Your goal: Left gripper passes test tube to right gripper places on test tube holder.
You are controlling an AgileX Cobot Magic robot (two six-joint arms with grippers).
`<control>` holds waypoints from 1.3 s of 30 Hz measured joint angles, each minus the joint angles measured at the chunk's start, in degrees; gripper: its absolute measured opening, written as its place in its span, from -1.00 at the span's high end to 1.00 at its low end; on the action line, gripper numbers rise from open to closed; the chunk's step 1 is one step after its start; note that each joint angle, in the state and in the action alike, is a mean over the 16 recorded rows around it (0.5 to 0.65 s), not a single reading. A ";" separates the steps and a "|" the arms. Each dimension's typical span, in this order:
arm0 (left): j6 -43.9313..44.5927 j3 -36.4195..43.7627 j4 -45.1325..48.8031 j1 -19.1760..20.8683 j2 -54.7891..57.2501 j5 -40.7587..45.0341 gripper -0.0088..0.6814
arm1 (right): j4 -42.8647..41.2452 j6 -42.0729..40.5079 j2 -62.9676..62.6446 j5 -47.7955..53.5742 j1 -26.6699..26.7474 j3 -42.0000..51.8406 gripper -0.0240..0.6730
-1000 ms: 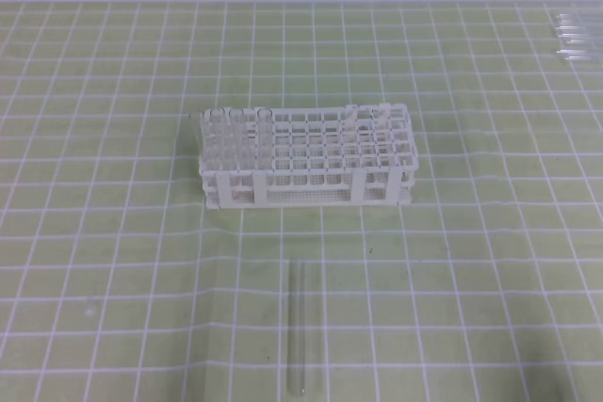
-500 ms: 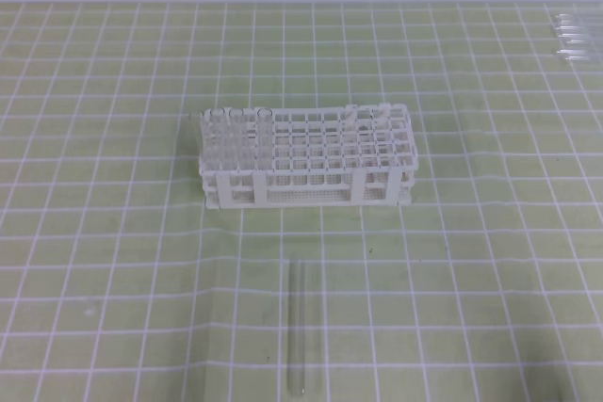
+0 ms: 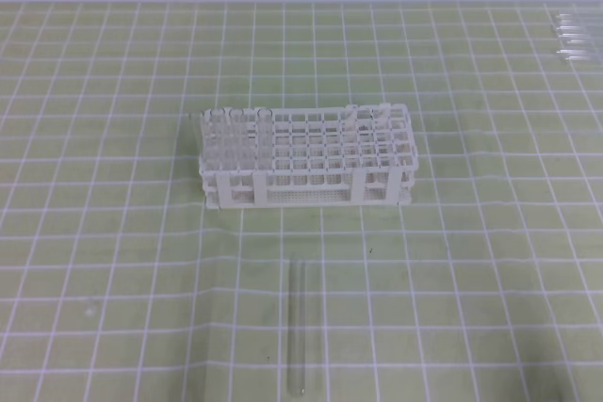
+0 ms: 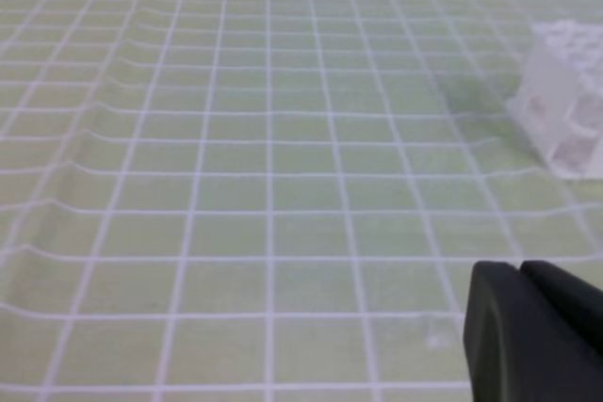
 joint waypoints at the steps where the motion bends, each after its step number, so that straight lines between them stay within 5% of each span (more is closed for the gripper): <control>1: -0.14 -0.08 -0.63 0.01 0.12 -0.43 0.98 | 0.44 0.00 0.00 -0.25 0.00 0.00 0.98; 23: -5.46 0.27 -16.78 -0.05 -0.90 -13.27 0.98 | 23.02 -0.09 0.00 -11.41 0.00 -0.01 0.98; 31: -6.76 -4.91 -18.15 -0.05 1.83 -9.69 0.98 | 22.92 -0.12 3.17 -8.12 0.00 -4.88 0.98; 39: -5.81 -18.68 -18.49 -0.03 16.04 2.98 0.98 | 19.22 -0.12 15.07 3.23 0.00 -19.16 0.98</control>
